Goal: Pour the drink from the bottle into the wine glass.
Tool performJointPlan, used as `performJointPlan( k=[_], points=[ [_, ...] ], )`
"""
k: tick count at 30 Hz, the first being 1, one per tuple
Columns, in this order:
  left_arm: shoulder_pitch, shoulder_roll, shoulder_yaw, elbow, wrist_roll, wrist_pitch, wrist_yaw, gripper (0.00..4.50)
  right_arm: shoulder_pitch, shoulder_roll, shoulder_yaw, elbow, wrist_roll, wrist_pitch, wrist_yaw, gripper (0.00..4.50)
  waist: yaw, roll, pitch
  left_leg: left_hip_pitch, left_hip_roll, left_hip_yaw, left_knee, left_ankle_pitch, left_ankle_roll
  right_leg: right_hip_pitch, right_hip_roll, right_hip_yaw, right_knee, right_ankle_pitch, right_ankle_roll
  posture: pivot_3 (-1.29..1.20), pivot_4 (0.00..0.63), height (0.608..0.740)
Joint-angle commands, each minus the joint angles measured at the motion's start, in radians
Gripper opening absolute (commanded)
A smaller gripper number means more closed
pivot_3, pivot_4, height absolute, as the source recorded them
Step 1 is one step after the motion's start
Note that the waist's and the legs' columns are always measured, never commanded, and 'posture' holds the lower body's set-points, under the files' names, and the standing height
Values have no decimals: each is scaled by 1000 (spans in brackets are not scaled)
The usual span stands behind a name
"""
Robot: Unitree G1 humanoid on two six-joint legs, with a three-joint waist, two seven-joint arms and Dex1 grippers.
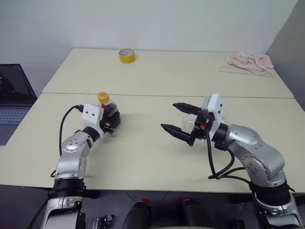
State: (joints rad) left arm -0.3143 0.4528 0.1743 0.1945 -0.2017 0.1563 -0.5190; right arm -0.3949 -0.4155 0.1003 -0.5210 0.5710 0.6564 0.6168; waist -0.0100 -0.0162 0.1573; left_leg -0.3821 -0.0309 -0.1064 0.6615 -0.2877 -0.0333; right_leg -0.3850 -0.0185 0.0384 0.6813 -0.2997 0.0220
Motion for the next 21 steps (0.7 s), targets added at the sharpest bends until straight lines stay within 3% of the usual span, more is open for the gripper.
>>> performJointPlan(
  k=[1,10,15,21],
  points=[
    [27,-11,-22,-169,1,36,27,1881,-60,17,-31,-23,35,59,-57,4500,-1,0,0,-1,0,0,0,0,0,0,0,0,0,0,0,0,150,740],
    [79,-92,-165,-460,138,105,173,1616,-214,120,-31,44,54,192,-200,4500,-2,0,0,-2,0,0,0,0,0,-2,0,0,1,0,0,0,150,740],
    [72,-149,-263,-473,235,115,238,1536,-254,194,13,96,8,182,-248,4500,-7,0,0,-2,0,1,0,0,0,-2,0,1,1,0,0,0,150,740],
    [52,-157,-296,-450,298,113,265,1397,-275,201,71,116,-66,130,-233,4500,-17,0,0,-2,0,1,0,0,0,-3,0,1,1,0,0,0,150,740]
  ],
)
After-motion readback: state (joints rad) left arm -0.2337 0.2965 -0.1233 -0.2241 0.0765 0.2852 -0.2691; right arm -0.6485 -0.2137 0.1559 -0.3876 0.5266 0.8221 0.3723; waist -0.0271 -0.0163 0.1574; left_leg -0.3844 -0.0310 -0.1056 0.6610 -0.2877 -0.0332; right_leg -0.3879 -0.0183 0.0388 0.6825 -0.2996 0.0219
